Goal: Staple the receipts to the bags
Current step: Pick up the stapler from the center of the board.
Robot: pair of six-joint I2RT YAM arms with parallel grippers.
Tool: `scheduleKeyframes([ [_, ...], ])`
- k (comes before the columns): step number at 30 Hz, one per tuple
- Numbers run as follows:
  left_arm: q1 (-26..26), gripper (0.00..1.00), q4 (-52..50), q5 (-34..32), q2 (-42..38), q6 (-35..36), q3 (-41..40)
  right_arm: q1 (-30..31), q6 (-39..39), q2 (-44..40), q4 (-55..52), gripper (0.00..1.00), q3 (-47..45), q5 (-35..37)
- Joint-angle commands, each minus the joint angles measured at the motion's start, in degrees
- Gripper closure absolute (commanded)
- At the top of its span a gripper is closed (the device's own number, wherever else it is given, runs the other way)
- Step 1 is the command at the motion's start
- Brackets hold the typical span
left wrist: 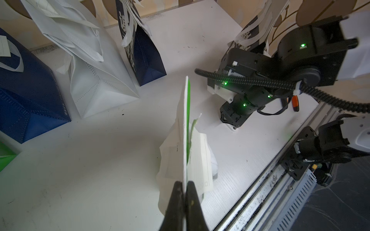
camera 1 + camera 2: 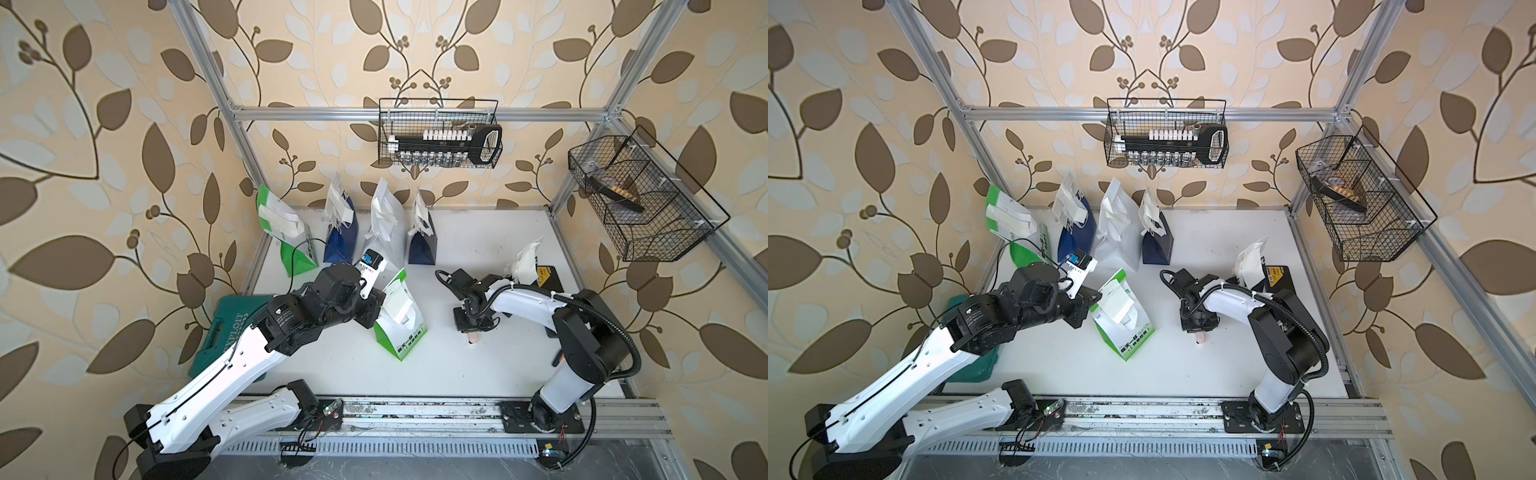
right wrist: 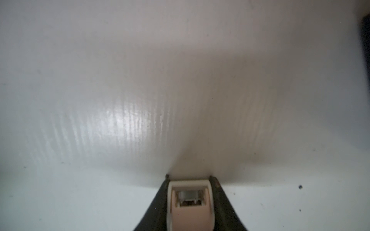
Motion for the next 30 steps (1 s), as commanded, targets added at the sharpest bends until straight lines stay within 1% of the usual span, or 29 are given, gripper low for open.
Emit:
scheduleKeyframes([
  [1,0.3,1.00,1.5,0.3,-1.1,0.2,-0.3,-0.1,-0.7,0.3,-0.8,0.83,1.5,-0.1],
  [5,0.3,1.00,1.5,-0.1,-0.9,-0.2,-0.6,-0.2,-1.3,-4.6,-0.8,0.91,3.8,0.4],
  [8,0.3,1.00,2.1,-0.4,-0.8,-1.2,-1.0,0.0,-2.1,-9.8,-1.2,0.99,6.5,0.1],
  [11,0.3,1.00,3.1,-1.1,-1.6,-2.2,-1.6,1.4,-3.0,-17.0,0.4,1.00,9.1,-0.4],
  [14,0.3,1.00,4.5,-1.0,-2.7,-3.3,-2.3,4.4,-3.2,-25.1,7.5,1.00,10.1,-2.1],
  [16,0.3,1.00,5.0,-1.1,-2.6,-4.5,-2.7,7.6,-2.4,-29.9,14.7,1.00,10.4,-2.8],
  [19,0.4,1.00,5.5,-1.1,-2.5,-6.2,-3.0,13.5,-1.7,-33.5,25.5,1.00,10.9,-2.4],
  [22,0.4,1.00,6.1,-0.1,-2.4,-7.6,-3.1,17.0,0.2,-33.3,36.5,1.00,10.5,-3.0],
  [24,0.5,1.00,5.5,-0.5,-1.8,-8.5,-2.5,17.4,3.1,-31.2,41.9,1.00,10.7,-5.1],
  [26,0.5,1.00,4.5,-1.2,-0.7,-9.6,-1.6,17.6,6.2,-28.7,46.1,1.00,11.3,-6.7],
  [30,0.7,1.00,4.5,-0.6,-0.1,-11.5,-1.1,17.7,9.2,-24.9,50.4,1.00,12.3,-8.4],
])
